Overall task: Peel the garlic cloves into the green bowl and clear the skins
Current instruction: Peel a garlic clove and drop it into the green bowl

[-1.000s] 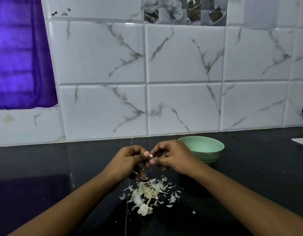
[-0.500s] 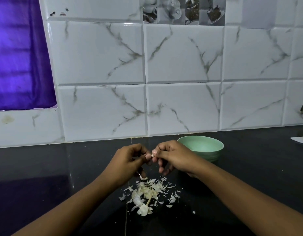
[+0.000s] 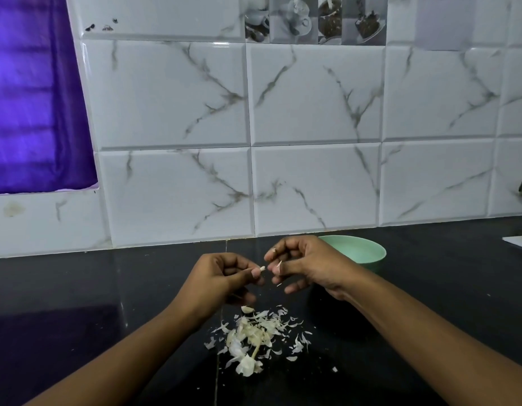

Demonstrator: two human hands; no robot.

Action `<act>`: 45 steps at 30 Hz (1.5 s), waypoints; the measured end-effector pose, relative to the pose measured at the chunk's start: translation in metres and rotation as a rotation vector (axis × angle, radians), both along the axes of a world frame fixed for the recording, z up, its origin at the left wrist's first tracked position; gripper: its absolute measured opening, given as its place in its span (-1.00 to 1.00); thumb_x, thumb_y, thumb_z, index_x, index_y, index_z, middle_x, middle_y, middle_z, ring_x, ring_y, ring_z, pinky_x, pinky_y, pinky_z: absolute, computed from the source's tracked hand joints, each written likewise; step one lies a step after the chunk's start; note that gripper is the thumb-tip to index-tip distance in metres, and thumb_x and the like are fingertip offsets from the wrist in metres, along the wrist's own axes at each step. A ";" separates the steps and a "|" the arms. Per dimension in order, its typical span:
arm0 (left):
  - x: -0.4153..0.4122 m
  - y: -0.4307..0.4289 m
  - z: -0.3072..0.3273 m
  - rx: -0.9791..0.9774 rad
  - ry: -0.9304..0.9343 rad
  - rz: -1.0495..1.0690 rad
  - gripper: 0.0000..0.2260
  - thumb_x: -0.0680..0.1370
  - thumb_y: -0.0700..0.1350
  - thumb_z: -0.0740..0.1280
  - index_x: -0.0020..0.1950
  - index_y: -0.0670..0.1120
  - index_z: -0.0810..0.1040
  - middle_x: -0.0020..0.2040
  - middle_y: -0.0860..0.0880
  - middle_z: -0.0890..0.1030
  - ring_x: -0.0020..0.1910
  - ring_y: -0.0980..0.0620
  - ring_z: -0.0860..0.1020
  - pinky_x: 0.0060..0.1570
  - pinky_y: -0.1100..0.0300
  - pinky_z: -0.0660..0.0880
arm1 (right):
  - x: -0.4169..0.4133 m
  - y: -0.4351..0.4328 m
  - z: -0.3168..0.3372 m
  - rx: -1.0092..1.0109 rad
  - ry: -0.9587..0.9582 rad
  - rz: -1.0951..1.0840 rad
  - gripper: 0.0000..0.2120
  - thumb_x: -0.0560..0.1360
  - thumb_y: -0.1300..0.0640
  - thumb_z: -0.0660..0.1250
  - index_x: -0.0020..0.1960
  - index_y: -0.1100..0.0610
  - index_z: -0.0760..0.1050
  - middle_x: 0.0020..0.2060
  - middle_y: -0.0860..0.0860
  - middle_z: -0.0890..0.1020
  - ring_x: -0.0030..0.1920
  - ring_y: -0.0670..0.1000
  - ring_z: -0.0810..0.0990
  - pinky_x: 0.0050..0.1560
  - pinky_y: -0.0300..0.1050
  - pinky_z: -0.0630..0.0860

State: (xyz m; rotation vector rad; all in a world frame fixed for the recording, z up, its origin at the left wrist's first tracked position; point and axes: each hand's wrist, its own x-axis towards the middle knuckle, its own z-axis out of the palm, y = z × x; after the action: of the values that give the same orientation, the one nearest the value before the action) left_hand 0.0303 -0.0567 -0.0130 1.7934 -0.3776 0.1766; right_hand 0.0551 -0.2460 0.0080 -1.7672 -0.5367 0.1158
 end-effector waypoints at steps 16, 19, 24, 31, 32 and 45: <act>0.002 0.001 0.000 0.069 -0.117 0.065 -0.98 0.48 -0.24 0.42 -0.13 -0.19 0.63 -0.25 -0.16 0.69 -0.30 -0.21 0.65 -0.15 -0.05 0.60 | -0.002 0.015 -0.012 0.015 -0.010 0.032 -0.95 0.44 0.26 0.42 -0.16 0.19 0.55 -0.38 0.01 0.63 -0.37 -0.10 0.59 -0.33 -0.22 0.57; 0.001 0.002 0.002 0.039 -0.086 0.025 -0.96 0.50 -0.25 0.38 -0.11 -0.21 0.62 -0.23 -0.17 0.69 -0.31 -0.16 0.64 -0.14 -0.05 0.60 | -0.001 0.012 -0.010 0.000 -0.027 0.048 -0.94 0.47 0.27 0.39 -0.17 0.16 0.55 -0.33 0.03 0.62 -0.32 -0.08 0.59 -0.30 -0.17 0.58; -0.001 -0.002 0.002 -0.005 0.022 -0.018 -0.91 0.55 -0.21 0.32 -0.07 -0.22 0.58 -0.21 -0.10 0.69 -0.37 0.01 0.63 -0.40 0.28 0.50 | -0.002 0.010 -0.008 -0.097 -0.054 0.044 -0.95 0.53 0.27 0.31 -0.10 0.18 0.53 -0.30 0.01 0.61 -0.29 -0.10 0.57 -0.26 -0.13 0.59; -0.002 -0.003 0.001 -0.079 0.154 -0.040 -0.89 0.58 -0.20 0.27 -0.04 -0.22 0.56 -0.15 -0.13 0.69 -0.38 0.00 0.61 -0.34 0.16 0.54 | -0.004 -0.004 0.004 -0.454 -0.111 0.044 -0.74 0.59 0.03 0.22 0.12 0.14 0.58 -0.03 -0.04 0.64 -0.01 -0.05 0.62 -0.11 -0.10 0.57; -0.002 -0.003 0.001 -0.078 0.163 -0.041 -0.89 0.58 -0.20 0.28 -0.04 -0.22 0.56 -0.15 -0.13 0.69 -0.39 0.00 0.61 -0.36 0.18 0.54 | -0.004 -0.005 0.004 -0.469 -0.160 0.018 -0.75 0.56 0.01 0.27 0.08 0.13 0.62 -0.01 -0.03 0.66 0.01 -0.02 0.62 -0.08 -0.09 0.57; -0.002 -0.003 0.001 -0.063 0.176 -0.052 -0.93 0.56 -0.20 0.31 -0.09 -0.19 0.54 -0.19 -0.11 0.68 -0.42 0.01 0.60 -0.42 0.21 0.52 | -0.002 0.004 -0.003 -0.135 -0.315 -0.126 -0.70 0.37 0.40 0.42 -0.34 0.04 0.49 -0.34 0.02 0.60 -0.28 -0.05 0.57 -0.16 0.02 0.57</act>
State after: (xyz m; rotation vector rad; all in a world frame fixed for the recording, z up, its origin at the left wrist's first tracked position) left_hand 0.0285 -0.0594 -0.0120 1.7198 -0.2889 -0.0058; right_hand 0.0535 -0.2420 0.0051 -1.9597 -0.6525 -0.2229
